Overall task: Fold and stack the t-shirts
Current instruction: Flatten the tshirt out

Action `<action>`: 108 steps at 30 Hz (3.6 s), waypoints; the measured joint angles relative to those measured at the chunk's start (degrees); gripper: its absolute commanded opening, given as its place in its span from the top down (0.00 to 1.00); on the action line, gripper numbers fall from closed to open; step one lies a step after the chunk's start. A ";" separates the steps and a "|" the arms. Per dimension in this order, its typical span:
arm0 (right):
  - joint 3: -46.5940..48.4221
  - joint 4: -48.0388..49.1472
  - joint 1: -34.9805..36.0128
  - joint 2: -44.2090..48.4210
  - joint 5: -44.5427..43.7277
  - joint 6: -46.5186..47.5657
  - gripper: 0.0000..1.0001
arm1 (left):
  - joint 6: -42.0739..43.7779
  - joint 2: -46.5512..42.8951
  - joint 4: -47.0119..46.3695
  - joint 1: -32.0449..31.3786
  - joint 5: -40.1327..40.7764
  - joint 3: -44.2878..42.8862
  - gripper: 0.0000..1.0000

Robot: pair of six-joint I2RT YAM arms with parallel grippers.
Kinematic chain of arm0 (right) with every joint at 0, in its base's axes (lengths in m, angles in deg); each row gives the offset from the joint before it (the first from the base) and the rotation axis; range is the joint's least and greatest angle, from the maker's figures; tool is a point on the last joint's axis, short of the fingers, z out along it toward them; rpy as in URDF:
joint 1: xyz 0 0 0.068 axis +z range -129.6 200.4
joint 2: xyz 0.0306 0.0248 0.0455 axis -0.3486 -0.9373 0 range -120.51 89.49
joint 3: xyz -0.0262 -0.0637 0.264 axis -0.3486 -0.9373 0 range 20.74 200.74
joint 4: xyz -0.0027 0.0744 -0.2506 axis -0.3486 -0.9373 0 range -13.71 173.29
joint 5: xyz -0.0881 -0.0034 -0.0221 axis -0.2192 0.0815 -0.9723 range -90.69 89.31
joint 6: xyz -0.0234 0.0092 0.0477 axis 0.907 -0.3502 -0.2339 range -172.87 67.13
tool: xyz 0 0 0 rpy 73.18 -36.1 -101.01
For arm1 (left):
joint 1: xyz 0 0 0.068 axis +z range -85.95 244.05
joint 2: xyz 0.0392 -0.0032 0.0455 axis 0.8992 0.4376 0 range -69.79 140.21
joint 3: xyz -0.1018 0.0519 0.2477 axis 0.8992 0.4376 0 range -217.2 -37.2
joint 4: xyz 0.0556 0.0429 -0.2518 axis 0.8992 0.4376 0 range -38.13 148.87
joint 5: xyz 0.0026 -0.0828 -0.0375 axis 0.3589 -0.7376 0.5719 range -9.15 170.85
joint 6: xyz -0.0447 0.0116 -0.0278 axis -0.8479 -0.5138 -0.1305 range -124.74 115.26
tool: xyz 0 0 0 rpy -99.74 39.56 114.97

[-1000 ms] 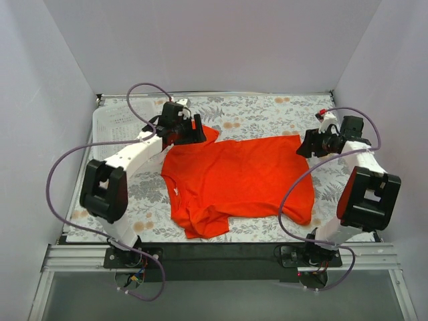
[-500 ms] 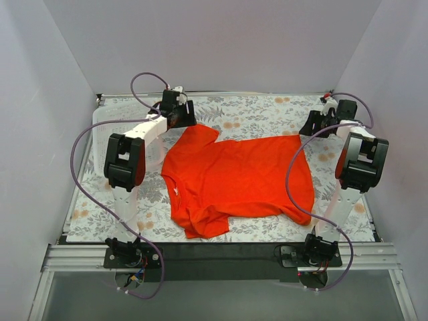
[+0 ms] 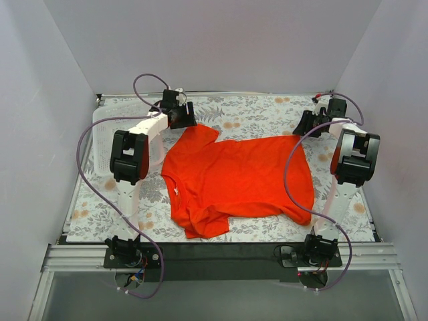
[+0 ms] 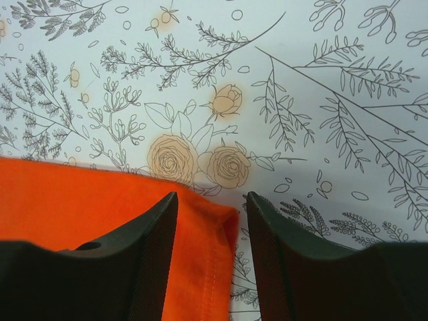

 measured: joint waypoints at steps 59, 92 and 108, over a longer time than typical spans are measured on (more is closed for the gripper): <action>14.19 9.20 -1.31 -4.46 5.09 -12.07 0.99 | -0.28 5.25 -18.16 1.68 -1.16 -8.13 1.00; -20.74 1.51 -1.84 71.43 18.45 16.63 0.99 | -1.86 -61.13 -32.52 -2.25 -15.15 32.37 1.00; 27.50 -5.44 -2.16 77.09 2.25 5.81 0.99 | -2.14 -82.60 -27.45 -2.36 -6.88 2.29 1.00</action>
